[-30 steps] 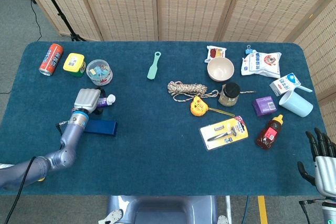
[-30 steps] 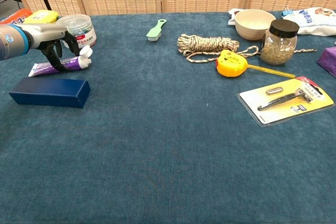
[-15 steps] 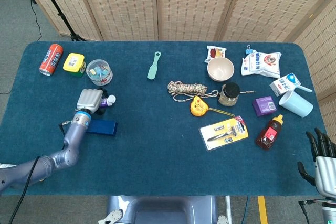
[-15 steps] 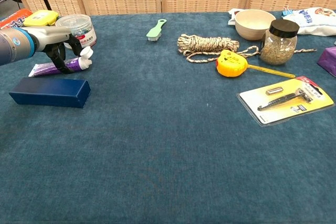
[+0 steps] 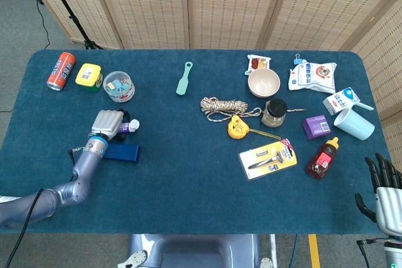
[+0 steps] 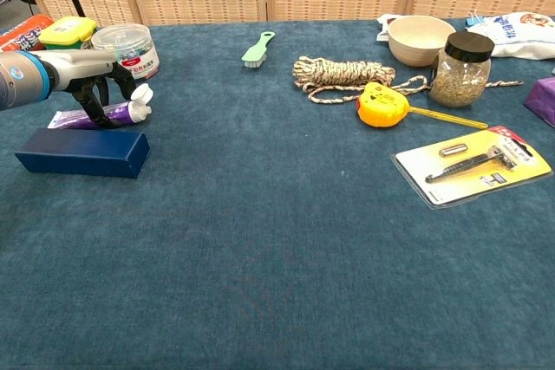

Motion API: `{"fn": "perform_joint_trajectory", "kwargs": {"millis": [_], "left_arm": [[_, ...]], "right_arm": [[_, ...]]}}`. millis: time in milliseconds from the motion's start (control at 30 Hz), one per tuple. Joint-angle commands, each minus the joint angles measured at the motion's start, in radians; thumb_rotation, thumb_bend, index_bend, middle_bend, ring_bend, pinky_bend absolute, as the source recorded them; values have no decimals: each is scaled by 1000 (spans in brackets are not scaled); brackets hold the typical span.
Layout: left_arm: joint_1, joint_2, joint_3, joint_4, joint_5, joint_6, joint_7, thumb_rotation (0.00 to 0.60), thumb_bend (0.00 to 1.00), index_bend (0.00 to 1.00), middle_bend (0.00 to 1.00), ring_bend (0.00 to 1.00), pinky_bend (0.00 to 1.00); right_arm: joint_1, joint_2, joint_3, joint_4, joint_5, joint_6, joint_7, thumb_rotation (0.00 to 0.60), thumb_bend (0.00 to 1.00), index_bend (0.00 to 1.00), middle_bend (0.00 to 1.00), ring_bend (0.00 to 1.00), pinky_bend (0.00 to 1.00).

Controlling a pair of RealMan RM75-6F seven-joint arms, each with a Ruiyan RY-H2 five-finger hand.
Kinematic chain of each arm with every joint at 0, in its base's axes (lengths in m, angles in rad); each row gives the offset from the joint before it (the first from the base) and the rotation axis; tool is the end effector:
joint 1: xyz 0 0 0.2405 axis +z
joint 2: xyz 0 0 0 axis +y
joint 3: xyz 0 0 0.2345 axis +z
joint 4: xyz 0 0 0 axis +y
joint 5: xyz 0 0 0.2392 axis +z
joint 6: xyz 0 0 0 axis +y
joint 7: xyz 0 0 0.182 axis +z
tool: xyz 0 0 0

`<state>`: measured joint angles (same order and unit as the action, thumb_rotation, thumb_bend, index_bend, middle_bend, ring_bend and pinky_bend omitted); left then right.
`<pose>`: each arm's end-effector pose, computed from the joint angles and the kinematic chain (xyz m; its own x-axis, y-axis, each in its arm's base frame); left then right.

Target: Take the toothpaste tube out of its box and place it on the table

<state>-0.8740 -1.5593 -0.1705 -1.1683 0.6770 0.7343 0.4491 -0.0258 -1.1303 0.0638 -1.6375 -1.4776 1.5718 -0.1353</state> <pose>-0.2051 0.4436 -0.0438 0.4977 0.3956 0.7719 0.8592 -0.1033 -0.5010 -0.3150 -0.1881 0.1351 0.4876 0.0395 0.8722 -0.8690 0.1190 0.4804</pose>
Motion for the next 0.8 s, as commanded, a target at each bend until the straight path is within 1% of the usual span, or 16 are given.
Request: {"fn": "perform_joint_trajectory", "kwargs": {"millis": [33, 133, 400, 567, 667, 733, 800], "left_arm": [[-1, 10, -7, 2, 17, -30, -32, 600, 268, 323, 275, 359, 423], [-3, 22, -10, -3, 46, -59, -65, 600, 268, 324, 275, 356, 423], [2, 30, 2, 1, 113, -74, -113, 600, 268, 323, 272, 344, 423], [7, 38, 8, -3, 145, -66, -132, 600, 269, 298, 262, 337, 422], [11, 42, 14, -5, 157, -54, -133, 600, 269, 274, 223, 279, 394], [15, 45, 18, -10, 162, -45, -132, 600, 269, 261, 181, 218, 351], [17, 48, 23, -14, 165, -40, -128, 600, 269, 255, 166, 193, 321]], "right_arm": [[-2, 1, 0, -1, 1, 3, -1, 600, 368, 29, 0, 29, 134], [-5, 2, 1, -3, 3, 7, -2, 600, 368, 29, 0, 29, 134], [-7, 3, 1, -5, 2, 8, -2, 600, 368, 29, 0, 29, 134], [-7, 2, 2, -3, 2, 9, 0, 600, 368, 28, 0, 29, 134], [-6, 1, 2, -2, 2, 7, 1, 600, 368, 28, 0, 29, 134], [-6, 1, 2, -1, 2, 5, 2, 600, 368, 28, 0, 29, 134], [-5, 0, 3, 0, 2, 4, 3, 600, 368, 28, 0, 29, 134]]}}
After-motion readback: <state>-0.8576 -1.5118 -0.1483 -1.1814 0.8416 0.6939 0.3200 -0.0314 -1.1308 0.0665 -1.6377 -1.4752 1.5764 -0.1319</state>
